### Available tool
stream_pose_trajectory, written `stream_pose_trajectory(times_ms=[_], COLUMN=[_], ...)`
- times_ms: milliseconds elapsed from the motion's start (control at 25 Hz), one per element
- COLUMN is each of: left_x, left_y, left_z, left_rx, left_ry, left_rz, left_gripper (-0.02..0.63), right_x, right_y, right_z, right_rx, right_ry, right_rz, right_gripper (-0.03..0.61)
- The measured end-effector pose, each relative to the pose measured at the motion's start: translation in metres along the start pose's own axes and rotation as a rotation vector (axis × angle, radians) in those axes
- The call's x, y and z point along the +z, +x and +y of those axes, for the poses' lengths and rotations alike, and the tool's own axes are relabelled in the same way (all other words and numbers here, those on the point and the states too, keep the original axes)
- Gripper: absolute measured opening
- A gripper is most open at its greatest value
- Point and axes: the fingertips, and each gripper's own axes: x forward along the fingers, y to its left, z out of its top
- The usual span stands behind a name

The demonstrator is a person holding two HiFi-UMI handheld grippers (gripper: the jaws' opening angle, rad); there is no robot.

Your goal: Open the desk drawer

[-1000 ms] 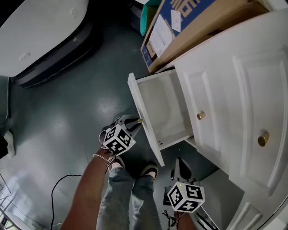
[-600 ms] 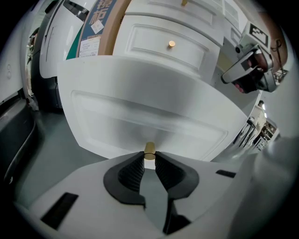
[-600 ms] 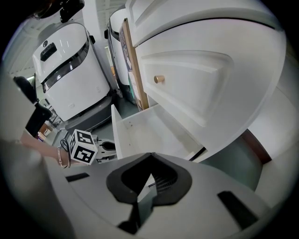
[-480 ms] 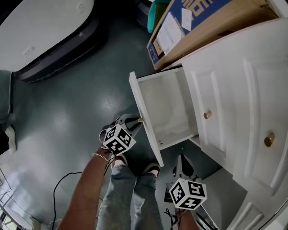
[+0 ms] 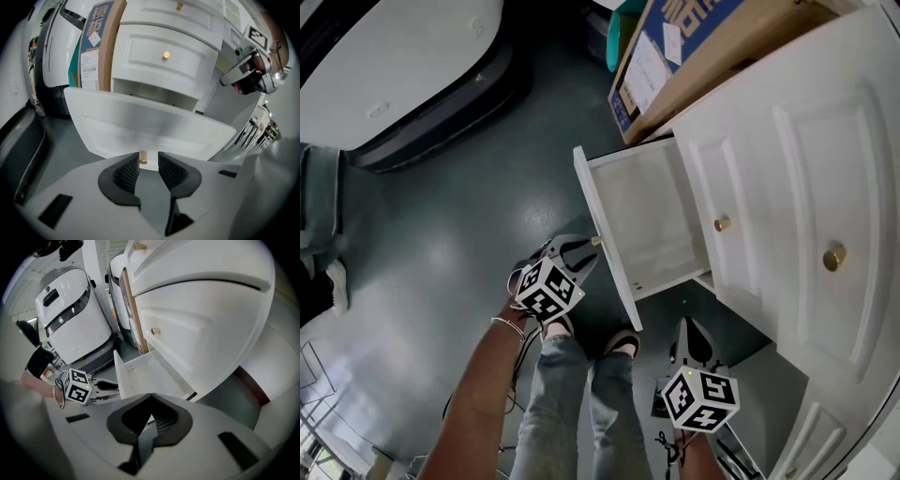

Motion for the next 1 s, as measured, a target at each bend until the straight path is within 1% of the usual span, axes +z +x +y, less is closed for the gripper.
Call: stream_pose_trajectory(times_ms=[120, 200, 280, 400, 520, 600, 720, 1000], left_x=[0.018, 0.036, 0.063, 0.108, 0.149, 0.168, 0.191, 0.231], left_y=[-0.028, -0.049, -0.071, -0.100, -0.115, -0.116, -0.107, -0.064], left_z=[-0.005, -0.007, -0.009, -0.017, -0.024, -0.030, -0.033, -0.039], left_rx=[0.014, 0.035, 0.059, 0.084, 0.098, 0.096, 0.081, 0.019], left_ry=[-0.012, -0.023, -0.039, -0.089, -0.111, -0.104, -0.060, 0.021], left_rz=[-0.007, -0.026, -0.066, -0.148, -0.203, -0.210, -0.196, -0.179], left_gripper=[0.120, 0.120, 0.120, 0.121, 0.123, 0.124, 0.125, 0.125], right_x=[0.006, 0.010, 0.014, 0.019, 0.031, 0.038, 0.049, 0.052], right_y=[-0.024, -0.040, -0.057, -0.084, -0.106, -0.119, -0.127, -0.123], right_z=[-0.001, -0.002, -0.005, -0.008, -0.006, -0.003, -0.001, -0.014], right_rx=[-0.005, -0.005, -0.005, -0.009, -0.009, -0.006, -0.002, -0.010], right_ry=[0.011, 0.015, 0.023, 0.043, 0.058, 0.061, 0.084, 0.121], right_rz=[0.001, 0.001, 0.002, 0.008, 0.001, -0.009, -0.033, -0.043], right_gripper=[0.008, 0.008, 0.006, 0.008, 0.008, 0.008, 0.006, 0.008])
